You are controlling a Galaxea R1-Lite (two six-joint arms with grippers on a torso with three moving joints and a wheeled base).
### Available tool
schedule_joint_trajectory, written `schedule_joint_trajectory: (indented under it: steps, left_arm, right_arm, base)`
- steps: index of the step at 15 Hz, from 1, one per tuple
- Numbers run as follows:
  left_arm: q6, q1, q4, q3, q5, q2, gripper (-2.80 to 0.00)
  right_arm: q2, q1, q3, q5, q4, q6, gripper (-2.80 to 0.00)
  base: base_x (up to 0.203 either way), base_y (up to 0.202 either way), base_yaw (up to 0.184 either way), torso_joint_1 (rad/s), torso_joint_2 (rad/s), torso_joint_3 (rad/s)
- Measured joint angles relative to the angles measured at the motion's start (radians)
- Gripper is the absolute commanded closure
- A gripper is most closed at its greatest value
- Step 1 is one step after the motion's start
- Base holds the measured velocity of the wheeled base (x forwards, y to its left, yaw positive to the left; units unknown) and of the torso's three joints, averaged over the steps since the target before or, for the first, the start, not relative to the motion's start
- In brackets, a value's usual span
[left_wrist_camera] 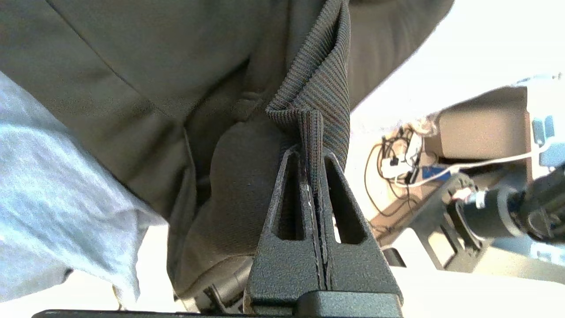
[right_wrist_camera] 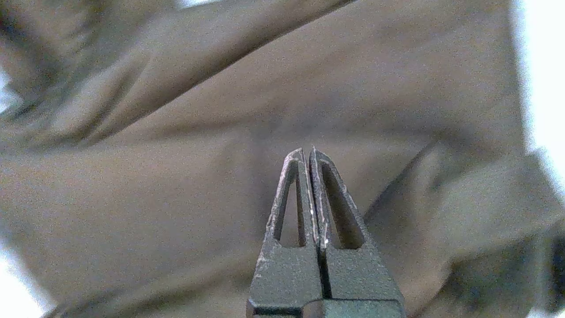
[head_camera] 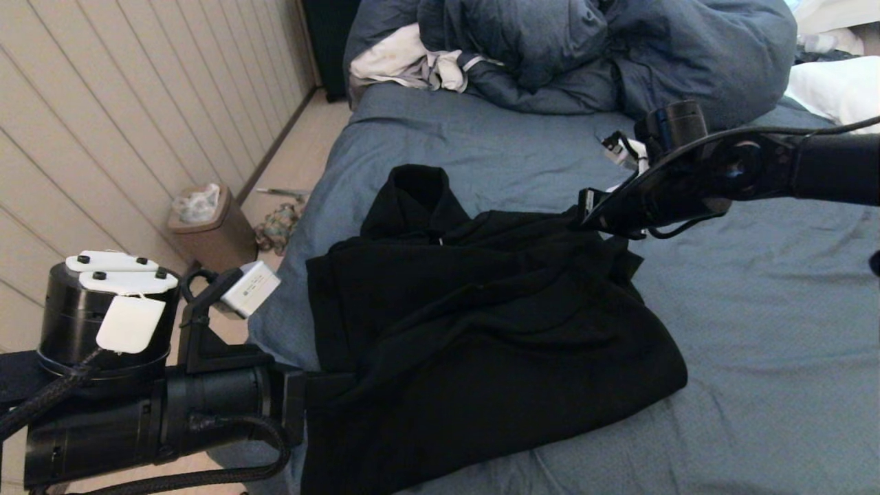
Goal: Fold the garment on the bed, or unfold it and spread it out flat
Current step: Unfold the black sweatshirt
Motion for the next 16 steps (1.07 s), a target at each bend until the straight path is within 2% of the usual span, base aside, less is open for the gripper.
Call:
schedule_joint_trajectory:
  steps: [1,3,7,10,13,16]
  left_arm:
    - [-0.001,-0.004,0.006,0.003,-0.004,-0.005,0.00]
    - [-0.005,-0.008,0.007,0.007,-0.019,-0.012,0.00]
    - [-0.009,-0.015,0.008,0.034,-0.038,-0.042,0.00]
    - [-0.009,-0.019,0.050,0.054,-0.070,-0.101,0.00]
    - [-0.009,-0.020,0.128,0.062,-0.120,-0.172,0.00]
    - [-0.008,-0.020,0.146,0.073,-0.135,-0.214,0.00]
  right_arm:
    - [-0.010,0.000,-0.012,0.044,0.054,0.001,0.00]
    - [-0.003,0.006,-0.035,0.073,0.134,-0.002,0.00]
    - [0.062,0.022,-0.065,0.077,0.147,-0.001,0.00]
    - [0.097,0.030,-0.073,0.080,0.150,0.003,0.00]
    - [0.095,0.045,-0.025,0.114,0.176,0.002,0.00]
    - [0.032,0.047,0.073,0.203,0.205,-0.002,0.00]
  base:
    - [0.000,0.000,0.000,0.000,0.00,0.000]
    - [0.000,0.000,0.000,0.000,0.00,0.000]
    - [0.000,0.000,0.000,0.000,0.00,0.000]
    - [0.000,0.000,0.000,0.000,0.00,0.000]
    - [0.000,0.000,0.000,0.000,0.00,0.000]
    - [0.000,0.000,0.000,0.000,0.00,0.000]
